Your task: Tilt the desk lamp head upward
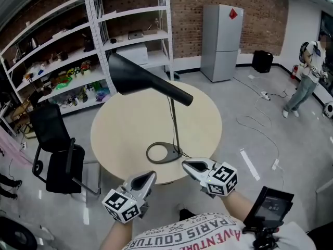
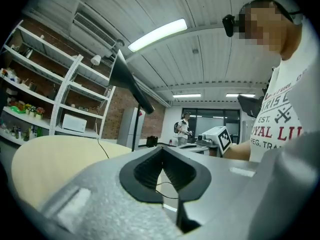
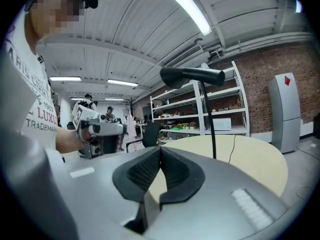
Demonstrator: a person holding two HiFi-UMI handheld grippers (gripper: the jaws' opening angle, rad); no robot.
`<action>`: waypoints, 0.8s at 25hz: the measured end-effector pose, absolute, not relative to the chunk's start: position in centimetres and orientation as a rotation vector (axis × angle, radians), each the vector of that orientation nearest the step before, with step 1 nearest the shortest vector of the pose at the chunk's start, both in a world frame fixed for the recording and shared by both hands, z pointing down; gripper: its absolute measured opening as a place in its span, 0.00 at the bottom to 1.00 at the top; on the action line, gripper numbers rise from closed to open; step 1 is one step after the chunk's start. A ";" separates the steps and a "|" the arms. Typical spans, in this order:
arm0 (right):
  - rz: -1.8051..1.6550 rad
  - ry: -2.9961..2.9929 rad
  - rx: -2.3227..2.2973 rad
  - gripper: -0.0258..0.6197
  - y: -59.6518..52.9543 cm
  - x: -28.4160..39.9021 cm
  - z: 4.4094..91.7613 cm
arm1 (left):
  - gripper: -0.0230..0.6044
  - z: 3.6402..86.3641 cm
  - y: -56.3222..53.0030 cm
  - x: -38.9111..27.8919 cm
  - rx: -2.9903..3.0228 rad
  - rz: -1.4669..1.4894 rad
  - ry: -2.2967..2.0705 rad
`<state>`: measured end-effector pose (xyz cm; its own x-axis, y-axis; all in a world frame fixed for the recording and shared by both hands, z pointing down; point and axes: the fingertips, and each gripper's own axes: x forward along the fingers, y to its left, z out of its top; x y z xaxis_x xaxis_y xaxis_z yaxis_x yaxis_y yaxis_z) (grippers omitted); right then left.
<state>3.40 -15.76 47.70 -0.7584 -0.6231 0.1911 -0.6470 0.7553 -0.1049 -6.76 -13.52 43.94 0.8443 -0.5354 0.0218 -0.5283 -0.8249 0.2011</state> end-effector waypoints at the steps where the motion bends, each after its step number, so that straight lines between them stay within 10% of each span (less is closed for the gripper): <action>1: 0.252 -2.814 1.000 0.05 -14.2 3.2 47.9 | 0.03 44.6 -12.2 -6.1 2.825 -0.041 -0.799; 20: 0.189 -2.938 0.711 0.05 4.9 7.0 43.9 | 0.03 41.8 4.3 1.7 2.785 -0.040 -0.841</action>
<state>7.02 4.85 43.91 -0.8837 -0.4471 0.1384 -0.4612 0.8823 -0.0941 1.70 4.27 41.80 0.8346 -0.5493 0.0407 -0.5431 -0.8082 0.2277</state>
